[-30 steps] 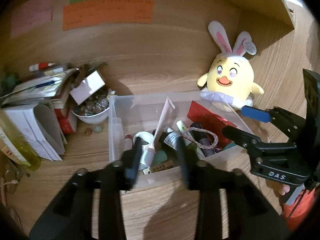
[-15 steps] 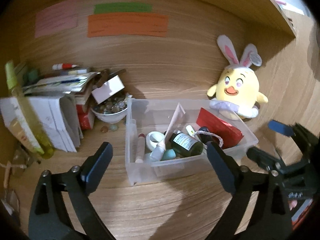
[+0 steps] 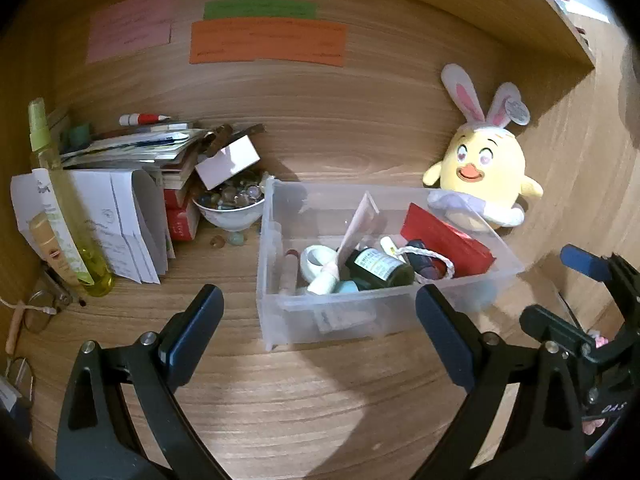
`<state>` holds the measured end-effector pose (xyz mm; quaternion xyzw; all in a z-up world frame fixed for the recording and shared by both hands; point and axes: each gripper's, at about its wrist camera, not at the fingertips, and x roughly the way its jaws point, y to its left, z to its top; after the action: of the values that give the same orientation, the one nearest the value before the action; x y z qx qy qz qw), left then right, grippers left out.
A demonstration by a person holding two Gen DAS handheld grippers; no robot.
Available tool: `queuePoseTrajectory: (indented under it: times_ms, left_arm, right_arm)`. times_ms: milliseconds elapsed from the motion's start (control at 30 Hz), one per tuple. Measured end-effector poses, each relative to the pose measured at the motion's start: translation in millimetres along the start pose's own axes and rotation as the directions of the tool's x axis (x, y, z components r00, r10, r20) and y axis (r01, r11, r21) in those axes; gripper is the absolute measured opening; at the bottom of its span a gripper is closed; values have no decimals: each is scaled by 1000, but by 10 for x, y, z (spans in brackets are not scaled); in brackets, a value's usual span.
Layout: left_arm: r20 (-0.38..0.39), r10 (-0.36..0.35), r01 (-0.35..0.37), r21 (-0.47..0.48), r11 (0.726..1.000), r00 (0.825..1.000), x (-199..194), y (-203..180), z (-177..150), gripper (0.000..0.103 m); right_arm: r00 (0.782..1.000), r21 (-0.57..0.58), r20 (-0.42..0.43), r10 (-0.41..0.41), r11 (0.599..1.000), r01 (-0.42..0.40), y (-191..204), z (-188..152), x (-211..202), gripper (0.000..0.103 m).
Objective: Organize objects
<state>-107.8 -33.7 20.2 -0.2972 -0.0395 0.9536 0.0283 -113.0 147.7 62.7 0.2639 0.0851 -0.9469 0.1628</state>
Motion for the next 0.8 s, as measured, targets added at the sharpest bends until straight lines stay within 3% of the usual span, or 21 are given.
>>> queuePoseTrajectory:
  times_ms: [800]
  left_arm:
    - [15,-19,18,67,998,1000,-96,-193,-48,98]
  right_arm:
    - [1000,28,-13,3,1000,-2,-69,-11,-1,102]
